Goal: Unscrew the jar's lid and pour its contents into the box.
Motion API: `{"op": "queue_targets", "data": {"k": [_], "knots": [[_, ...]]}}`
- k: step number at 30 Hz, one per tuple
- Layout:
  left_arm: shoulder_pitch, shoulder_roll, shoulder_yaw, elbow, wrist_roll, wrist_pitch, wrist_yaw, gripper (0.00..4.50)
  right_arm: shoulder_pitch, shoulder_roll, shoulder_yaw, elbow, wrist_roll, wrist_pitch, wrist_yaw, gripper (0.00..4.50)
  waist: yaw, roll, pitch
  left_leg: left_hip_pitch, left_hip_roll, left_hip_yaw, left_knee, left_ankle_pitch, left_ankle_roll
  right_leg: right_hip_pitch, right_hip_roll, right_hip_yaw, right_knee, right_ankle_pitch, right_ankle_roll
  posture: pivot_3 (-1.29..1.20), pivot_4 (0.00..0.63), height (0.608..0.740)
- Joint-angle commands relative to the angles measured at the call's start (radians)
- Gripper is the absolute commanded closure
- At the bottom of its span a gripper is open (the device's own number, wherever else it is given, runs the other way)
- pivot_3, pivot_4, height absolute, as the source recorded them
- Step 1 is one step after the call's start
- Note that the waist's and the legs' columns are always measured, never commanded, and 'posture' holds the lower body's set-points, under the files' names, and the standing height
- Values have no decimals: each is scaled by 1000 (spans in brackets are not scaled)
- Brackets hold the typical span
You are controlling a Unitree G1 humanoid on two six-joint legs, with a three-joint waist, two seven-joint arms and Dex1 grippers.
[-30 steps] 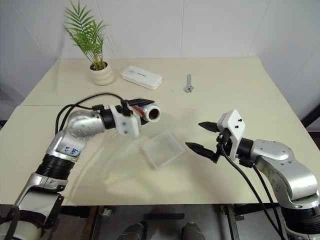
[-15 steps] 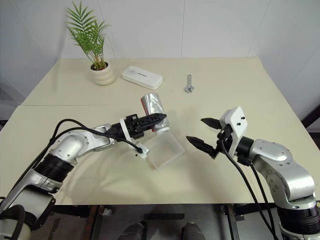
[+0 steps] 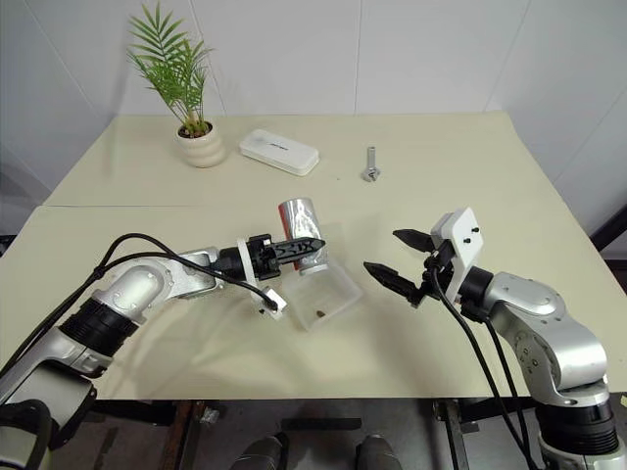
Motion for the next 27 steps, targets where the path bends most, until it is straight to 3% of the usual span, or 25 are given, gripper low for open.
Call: {"op": "queue_targets", "data": {"k": [1,4,7,11,14,18,20,23,27], "knots": [[-35,16,59,-9,-156,-56,-59,2447,-20,4,-17,-7,16,-22,13,29,-1,0,0,0,0,0,0,0,0,0,0,0,0,0,0,0,150,740],[-20,-14,105,54,-488,-92,-258,2447,-17,-2,-17,-9,27,-14,29,29,0,0,0,0,0,0,0,0,0,0,0,0,1,0,0,0,150,740],[13,-58,170,86,-908,44,-570,2447,-10,-21,-13,-20,33,-10,63,29,-1,0,0,0,0,0,1,0,0,0,0,0,1,0,0,0,150,740],[46,-144,307,57,-1325,498,-892,2447,-15,-57,7,-28,14,-37,132,29,-4,0,0,1,0,0,1,1,0,0,0,0,3,0,0,0,150,740],[15,-215,464,82,-1570,913,-948,2447,-30,-102,27,-21,-6,-81,220,29,-6,0,0,1,1,-1,2,1,1,0,1,0,4,0,0,0,150,740],[-40,-256,667,222,-1705,1148,-852,2447,-46,-129,41,19,-58,-211,320,29,-9,0,0,1,1,-1,4,1,1,0,1,0,5,0,0,0,150,740],[-71,-254,763,335,-1725,1162,-769,2447,-49,-126,33,50,-80,-279,349,29,-10,0,0,2,1,-1,6,1,1,1,1,0,5,0,1,0,150,740],[-95,-224,868,487,-1720,1048,-692,2447,-46,-140,19,68,-69,-301,385,29,-10,0,0,2,0,-1,6,1,1,1,0,0,5,1,1,0,150,740],[-99,-159,911,677,-1673,804,-707,2447,-22,-167,0,39,-38,-266,401,29,-3,0,0,1,0,-1,6,1,0,1,0,0,4,1,1,0,150,740]]}}
